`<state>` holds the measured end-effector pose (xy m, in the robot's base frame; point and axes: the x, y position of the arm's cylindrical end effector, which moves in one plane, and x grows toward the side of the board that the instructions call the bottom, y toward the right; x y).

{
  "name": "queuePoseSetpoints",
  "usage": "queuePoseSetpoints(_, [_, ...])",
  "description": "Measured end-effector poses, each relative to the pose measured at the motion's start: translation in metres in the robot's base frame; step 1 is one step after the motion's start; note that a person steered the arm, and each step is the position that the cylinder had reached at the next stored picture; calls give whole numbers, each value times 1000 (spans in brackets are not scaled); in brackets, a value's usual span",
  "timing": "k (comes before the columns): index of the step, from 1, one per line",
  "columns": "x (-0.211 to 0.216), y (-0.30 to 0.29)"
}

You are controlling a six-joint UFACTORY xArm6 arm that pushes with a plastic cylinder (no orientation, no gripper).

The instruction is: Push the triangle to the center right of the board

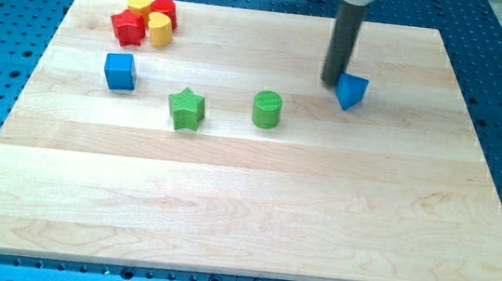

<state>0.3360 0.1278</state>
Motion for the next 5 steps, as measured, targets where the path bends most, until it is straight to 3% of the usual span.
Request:
queuePoseSetpoints(2, [18,13])
queuePoseSetpoints(4, [30,-50])
queuePoseSetpoints(5, [52,-10])
